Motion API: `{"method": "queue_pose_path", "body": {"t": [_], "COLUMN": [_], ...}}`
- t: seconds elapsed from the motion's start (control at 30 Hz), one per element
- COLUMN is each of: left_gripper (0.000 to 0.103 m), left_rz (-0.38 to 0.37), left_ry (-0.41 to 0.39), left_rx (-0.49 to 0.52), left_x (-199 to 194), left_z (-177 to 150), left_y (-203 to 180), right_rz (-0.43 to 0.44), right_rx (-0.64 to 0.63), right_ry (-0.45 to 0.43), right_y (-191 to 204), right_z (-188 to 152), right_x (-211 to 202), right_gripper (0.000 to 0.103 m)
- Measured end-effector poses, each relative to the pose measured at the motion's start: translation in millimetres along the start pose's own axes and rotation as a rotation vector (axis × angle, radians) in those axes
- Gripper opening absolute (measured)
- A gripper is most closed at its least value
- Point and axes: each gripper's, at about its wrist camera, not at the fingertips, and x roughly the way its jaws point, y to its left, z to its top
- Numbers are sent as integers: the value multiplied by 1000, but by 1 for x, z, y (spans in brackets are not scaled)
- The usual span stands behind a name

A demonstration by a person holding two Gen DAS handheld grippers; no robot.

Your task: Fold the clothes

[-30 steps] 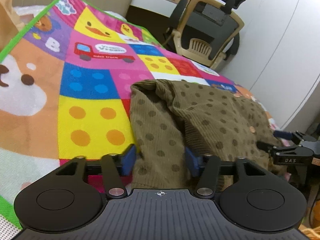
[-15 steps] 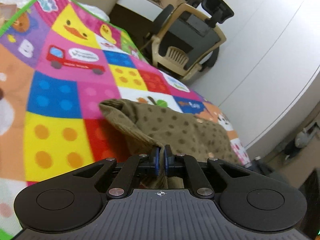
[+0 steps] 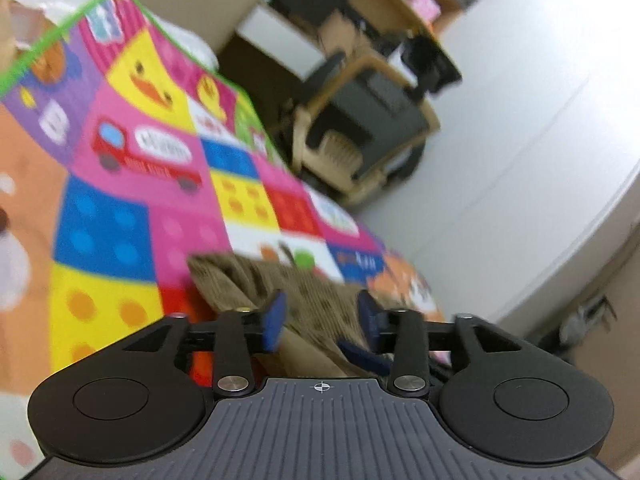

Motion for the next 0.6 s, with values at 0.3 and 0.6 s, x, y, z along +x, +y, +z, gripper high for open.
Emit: {"method": "queue_pose_path", "body": {"t": [0.3,0.6], "left_gripper": [73,93], "left_rz": [19,-38], "left_ry": [-53,74], "left_rx": [4,153], "left_x": [-6,60], "left_z": [12,-2], "left_y": [-8,-69], "right_rz": [-77,-361], "right_rx": [88,420], "right_ry": [-194,-84], "right_y": [-55,-200], "right_z": [10,-67], "right_x": [-61,-96], "right_gripper": [13,14]}}
